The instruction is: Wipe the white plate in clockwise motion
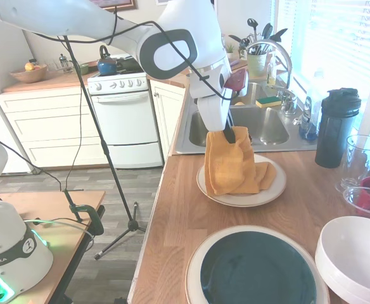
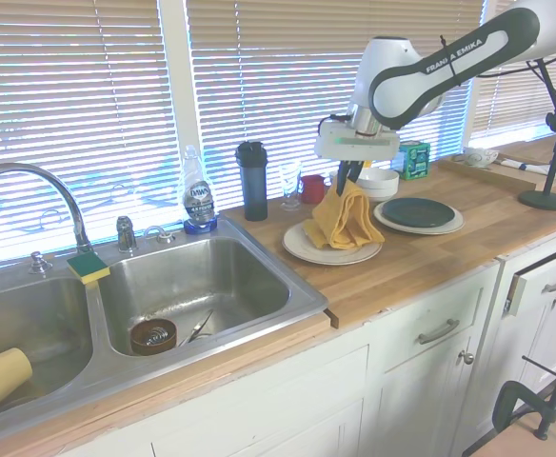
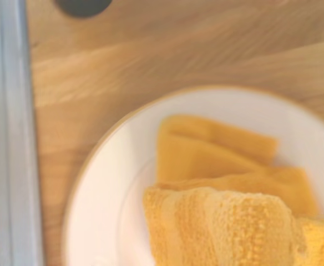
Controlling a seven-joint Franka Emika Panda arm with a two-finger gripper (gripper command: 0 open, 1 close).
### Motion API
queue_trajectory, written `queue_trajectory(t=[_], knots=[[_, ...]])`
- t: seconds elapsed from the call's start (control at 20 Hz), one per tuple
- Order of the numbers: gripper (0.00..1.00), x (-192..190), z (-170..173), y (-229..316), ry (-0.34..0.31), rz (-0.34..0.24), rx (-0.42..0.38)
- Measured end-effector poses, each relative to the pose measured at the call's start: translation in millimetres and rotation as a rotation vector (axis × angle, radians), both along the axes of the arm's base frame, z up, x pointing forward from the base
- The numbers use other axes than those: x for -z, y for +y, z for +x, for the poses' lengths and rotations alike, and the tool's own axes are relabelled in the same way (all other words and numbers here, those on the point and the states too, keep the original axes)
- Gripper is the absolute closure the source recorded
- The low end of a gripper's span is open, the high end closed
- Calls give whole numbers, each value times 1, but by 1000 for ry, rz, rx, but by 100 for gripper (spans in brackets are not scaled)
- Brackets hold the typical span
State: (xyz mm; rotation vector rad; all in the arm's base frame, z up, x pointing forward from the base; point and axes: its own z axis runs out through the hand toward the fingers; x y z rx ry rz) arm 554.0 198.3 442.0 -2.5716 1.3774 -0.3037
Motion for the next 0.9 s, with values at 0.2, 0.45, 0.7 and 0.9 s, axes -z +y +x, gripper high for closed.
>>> queue_trajectory(t=[0.2,0.45,0.7,0.9], knots=[[100,24,7,21,1,15,-27],[100,72,27,33,16,30,-22],[100,92,48,36,21,38,-11],[100,91,67,40,2,51,11]])
